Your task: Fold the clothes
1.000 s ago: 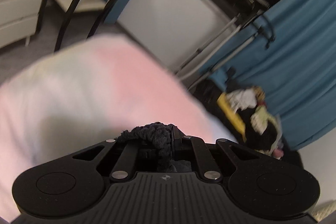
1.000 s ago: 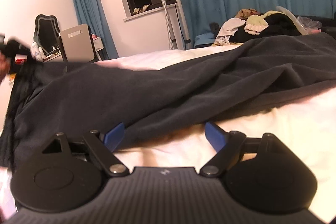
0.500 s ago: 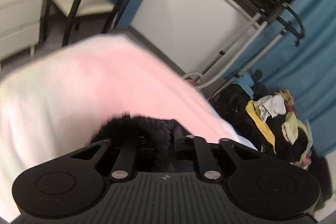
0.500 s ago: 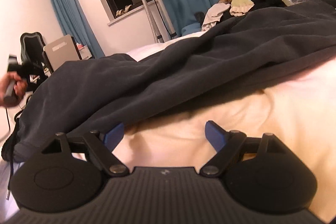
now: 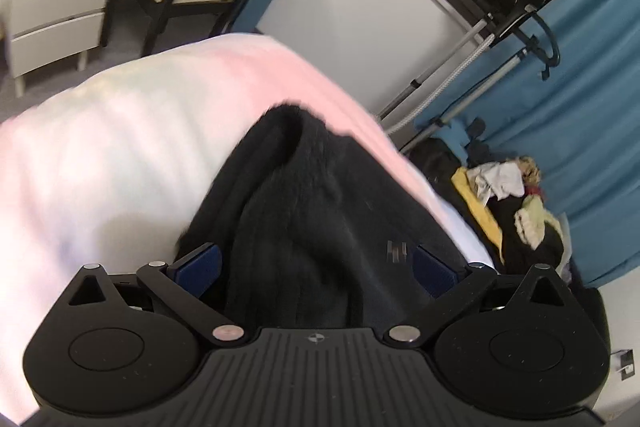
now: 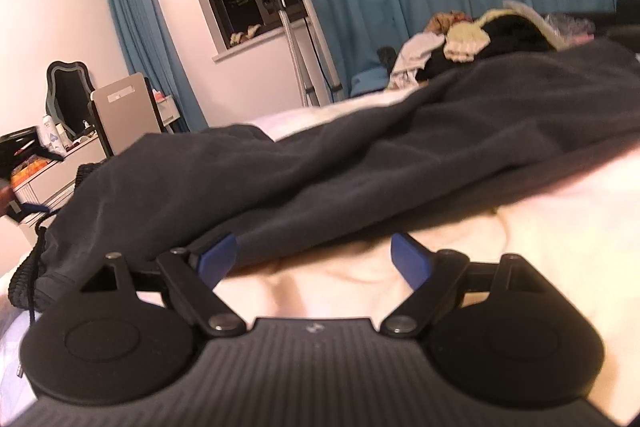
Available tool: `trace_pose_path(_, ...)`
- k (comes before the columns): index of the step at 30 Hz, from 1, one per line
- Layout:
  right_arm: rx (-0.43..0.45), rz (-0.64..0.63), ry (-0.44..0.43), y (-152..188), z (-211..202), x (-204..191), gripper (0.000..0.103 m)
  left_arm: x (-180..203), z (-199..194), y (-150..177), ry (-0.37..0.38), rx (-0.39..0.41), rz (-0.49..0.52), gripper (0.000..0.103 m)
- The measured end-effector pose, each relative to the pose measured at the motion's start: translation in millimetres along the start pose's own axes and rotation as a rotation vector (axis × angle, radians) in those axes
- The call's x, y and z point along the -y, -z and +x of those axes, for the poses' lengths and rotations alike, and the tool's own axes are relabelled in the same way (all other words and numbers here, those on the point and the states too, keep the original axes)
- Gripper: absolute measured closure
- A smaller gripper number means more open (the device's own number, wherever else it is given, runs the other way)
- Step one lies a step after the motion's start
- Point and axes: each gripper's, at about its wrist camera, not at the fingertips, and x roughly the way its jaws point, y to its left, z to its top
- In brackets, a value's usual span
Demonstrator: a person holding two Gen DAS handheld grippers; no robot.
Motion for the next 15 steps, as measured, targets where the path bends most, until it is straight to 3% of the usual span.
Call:
trace_pose_path(2, 0.012, -0.007, 0.006, -4.5, -5.2, -0.4, 0.018, 0.4, -26.0, 24.9, -0.006, 0.015, -0.064, 0.001)
trace_pose_path(8, 0.045, -0.006, 0.027, -12.3, -28.9, -4.9, 0.018, -14.9, -67.9, 111.4, 0.050, -0.076, -0.379, 0.003)
trace_pose_path(15, 0.072, 0.079, 0.042, -15.6, -54.4, 9.5, 0.018, -0.9, -44.1, 160.3, 0.007, -0.119, -0.425, 0.004)
